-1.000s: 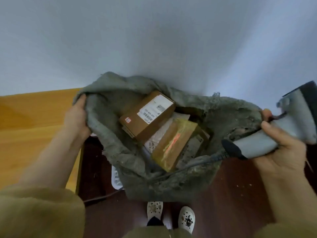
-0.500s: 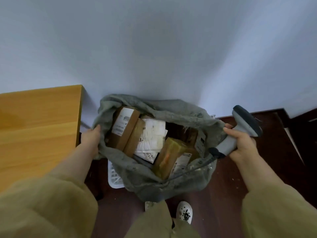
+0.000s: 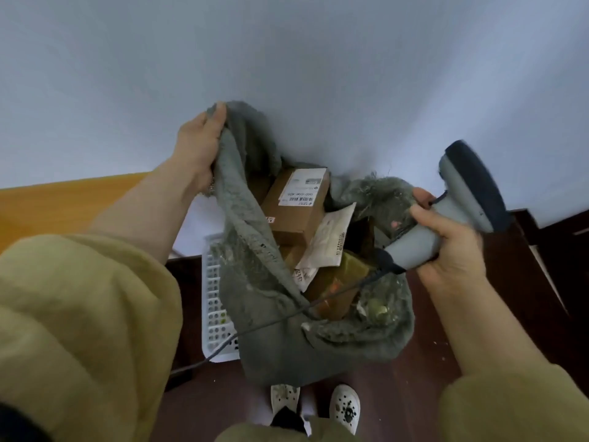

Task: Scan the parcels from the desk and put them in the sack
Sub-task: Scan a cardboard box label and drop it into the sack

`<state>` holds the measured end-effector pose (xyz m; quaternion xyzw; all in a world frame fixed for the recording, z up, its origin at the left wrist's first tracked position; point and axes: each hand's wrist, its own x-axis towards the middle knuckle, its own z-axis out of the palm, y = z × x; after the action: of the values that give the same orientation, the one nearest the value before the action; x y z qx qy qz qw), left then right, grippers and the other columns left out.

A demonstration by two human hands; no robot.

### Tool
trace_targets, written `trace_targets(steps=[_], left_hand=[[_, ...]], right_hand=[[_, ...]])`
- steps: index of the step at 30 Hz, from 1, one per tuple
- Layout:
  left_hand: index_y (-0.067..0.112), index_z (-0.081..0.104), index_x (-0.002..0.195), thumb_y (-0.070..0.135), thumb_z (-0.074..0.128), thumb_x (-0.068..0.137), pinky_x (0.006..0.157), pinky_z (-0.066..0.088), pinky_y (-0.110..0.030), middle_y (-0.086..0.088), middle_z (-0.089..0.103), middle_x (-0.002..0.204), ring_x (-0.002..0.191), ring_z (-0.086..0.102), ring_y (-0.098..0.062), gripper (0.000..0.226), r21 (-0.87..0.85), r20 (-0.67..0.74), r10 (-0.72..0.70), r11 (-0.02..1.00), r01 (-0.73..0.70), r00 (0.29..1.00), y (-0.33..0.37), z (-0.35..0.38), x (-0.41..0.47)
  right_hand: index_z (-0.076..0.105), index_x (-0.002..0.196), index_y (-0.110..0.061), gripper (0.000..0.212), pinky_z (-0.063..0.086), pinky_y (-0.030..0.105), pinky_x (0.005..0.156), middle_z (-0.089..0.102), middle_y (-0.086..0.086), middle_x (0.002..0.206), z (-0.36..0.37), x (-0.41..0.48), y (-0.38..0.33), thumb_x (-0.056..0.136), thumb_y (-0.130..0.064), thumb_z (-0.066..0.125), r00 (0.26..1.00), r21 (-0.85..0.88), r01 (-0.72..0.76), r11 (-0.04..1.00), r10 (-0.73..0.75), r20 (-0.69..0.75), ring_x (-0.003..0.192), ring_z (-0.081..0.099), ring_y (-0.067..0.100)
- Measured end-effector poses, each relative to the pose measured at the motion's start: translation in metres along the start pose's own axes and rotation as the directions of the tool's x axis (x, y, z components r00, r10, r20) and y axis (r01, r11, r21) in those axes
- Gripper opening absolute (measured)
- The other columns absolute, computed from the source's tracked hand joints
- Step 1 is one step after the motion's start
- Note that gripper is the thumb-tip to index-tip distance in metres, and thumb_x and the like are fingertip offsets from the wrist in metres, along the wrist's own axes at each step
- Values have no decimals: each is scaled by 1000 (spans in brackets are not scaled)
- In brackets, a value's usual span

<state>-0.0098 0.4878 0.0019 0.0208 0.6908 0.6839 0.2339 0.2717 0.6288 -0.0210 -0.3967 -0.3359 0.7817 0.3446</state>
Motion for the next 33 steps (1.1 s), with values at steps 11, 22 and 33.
trace_targets(steps=[11, 22, 33], left_hand=[[6, 57, 123, 37, 49, 98, 86, 46, -33, -6, 58, 100, 96, 53, -22, 40, 385, -274, -213, 869, 310, 938, -76, -37, 20], [21, 62, 77, 32, 58, 94, 86, 56, -36, -9, 67, 100, 97, 66, -21, 22, 276, 7, 168, 947, -163, 986, 20, 37, 48], [4, 59, 122, 26, 63, 91, 92, 45, -33, -12, 60, 119, 115, 55, -28, 38, 657, -134, -144, 728, 197, 980, -84, -55, 26]], right_hand=[[67, 81, -12, 27, 54, 45, 76, 70, 2, 84, -16, 6, 46, 72, 13, 66, 981, -74, -128, 989, 115, -156, 76, 67, 19], [65, 88, -10, 34, 58, 40, 68, 70, 7, 93, 43, -16, 21, 55, 1, 67, 995, 10, -71, 997, 70, 66, 79, 69, 19], [66, 83, -10, 29, 59, 40, 72, 72, 2, 84, 0, -16, 71, 72, 16, 65, 951, -88, -241, 967, 217, -219, 75, 69, 16]])
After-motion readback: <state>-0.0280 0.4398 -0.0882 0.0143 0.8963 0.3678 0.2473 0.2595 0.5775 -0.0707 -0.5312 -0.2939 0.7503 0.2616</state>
